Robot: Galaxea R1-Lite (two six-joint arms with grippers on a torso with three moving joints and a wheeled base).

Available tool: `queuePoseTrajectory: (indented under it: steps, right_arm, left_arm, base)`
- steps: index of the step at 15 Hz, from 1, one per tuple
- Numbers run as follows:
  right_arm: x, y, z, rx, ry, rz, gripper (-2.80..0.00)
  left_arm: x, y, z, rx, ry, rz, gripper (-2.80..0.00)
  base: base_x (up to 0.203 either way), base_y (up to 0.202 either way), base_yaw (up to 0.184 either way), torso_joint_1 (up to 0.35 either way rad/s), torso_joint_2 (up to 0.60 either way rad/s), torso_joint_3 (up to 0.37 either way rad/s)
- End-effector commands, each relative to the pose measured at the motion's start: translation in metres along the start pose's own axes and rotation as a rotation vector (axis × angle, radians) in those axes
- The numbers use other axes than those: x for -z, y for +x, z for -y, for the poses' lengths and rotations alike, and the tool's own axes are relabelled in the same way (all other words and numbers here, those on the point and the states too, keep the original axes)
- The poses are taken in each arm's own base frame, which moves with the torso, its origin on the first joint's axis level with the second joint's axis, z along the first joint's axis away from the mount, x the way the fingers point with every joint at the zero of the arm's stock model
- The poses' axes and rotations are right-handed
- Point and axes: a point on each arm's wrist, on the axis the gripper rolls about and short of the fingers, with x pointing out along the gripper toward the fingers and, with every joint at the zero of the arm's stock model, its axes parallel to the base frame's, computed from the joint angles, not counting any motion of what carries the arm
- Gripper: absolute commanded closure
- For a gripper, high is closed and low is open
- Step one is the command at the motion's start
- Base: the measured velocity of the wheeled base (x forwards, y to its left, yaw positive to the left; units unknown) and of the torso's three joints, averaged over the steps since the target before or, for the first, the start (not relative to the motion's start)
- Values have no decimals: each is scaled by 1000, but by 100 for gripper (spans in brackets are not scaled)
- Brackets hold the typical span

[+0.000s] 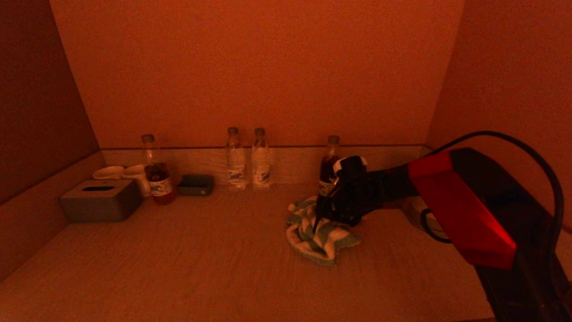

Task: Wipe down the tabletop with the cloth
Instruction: Sweep the stains on the table

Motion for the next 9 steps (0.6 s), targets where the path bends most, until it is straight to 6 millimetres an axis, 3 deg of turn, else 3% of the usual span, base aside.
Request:
queuePoseTrajectory:
  steps: [1,9]
  right_arm:
    - [2,4,-8,35,-13,12,0]
    - [24,10,-43,62,-75,-23,0]
  left_arm:
    - [0,0,0,0,1,0,0]
    - [0,0,0,0,1,0,0]
  base:
    - [0,0,0,0,0,0]
    - [0,0,0,0,0,0]
